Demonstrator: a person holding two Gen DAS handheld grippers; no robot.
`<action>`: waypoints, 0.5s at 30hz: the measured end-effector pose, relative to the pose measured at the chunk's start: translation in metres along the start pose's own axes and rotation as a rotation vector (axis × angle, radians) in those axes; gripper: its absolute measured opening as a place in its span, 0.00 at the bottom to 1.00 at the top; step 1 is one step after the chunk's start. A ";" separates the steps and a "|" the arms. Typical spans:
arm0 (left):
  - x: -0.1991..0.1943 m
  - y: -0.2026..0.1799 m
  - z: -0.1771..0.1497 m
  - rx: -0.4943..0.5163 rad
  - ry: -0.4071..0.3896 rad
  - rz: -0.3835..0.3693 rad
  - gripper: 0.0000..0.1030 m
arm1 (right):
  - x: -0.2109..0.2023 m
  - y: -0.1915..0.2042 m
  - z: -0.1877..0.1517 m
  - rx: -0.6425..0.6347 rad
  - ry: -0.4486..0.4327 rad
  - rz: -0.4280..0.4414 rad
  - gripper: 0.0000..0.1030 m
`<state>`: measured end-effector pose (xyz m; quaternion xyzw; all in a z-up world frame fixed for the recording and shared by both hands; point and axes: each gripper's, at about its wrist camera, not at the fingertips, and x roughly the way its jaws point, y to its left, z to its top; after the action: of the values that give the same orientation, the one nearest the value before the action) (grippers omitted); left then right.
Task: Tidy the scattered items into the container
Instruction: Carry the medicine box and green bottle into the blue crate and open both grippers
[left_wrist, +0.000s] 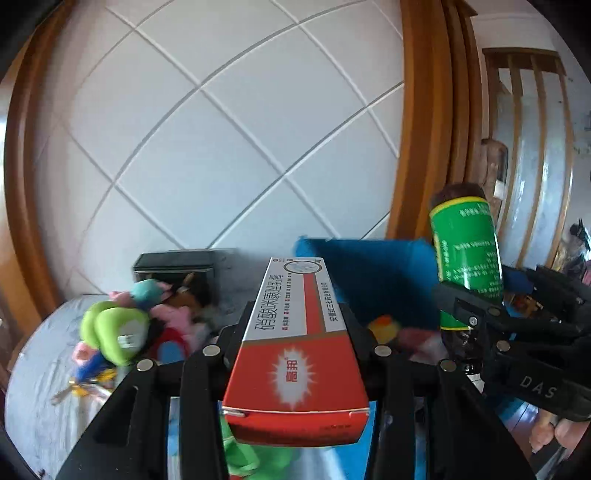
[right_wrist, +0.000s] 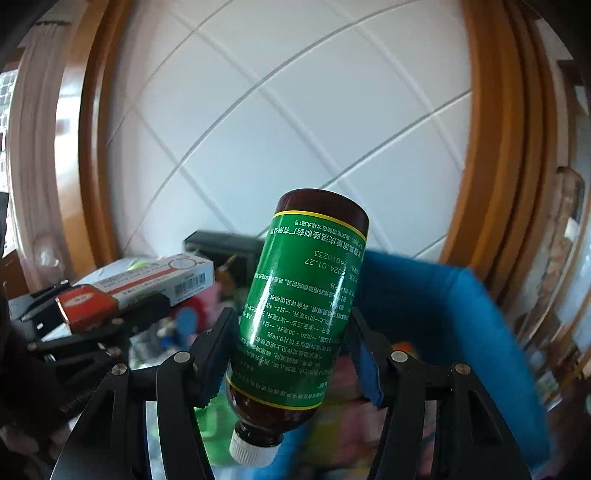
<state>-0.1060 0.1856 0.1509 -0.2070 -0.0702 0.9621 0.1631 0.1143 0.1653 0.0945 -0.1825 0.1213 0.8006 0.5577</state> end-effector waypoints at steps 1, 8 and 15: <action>0.008 -0.022 0.006 -0.001 0.005 -0.016 0.39 | 0.000 -0.015 0.001 -0.001 -0.003 -0.007 0.57; 0.089 -0.125 0.024 0.026 0.133 -0.048 0.39 | 0.037 -0.153 -0.007 -0.012 0.057 -0.066 0.57; 0.217 -0.175 0.010 0.064 0.423 0.039 0.39 | 0.146 -0.231 -0.043 0.014 0.297 -0.011 0.57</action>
<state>-0.2470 0.4235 0.1145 -0.4001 0.0004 0.9021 0.1619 0.2927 0.3525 -0.0045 -0.2957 0.2068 0.7609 0.5392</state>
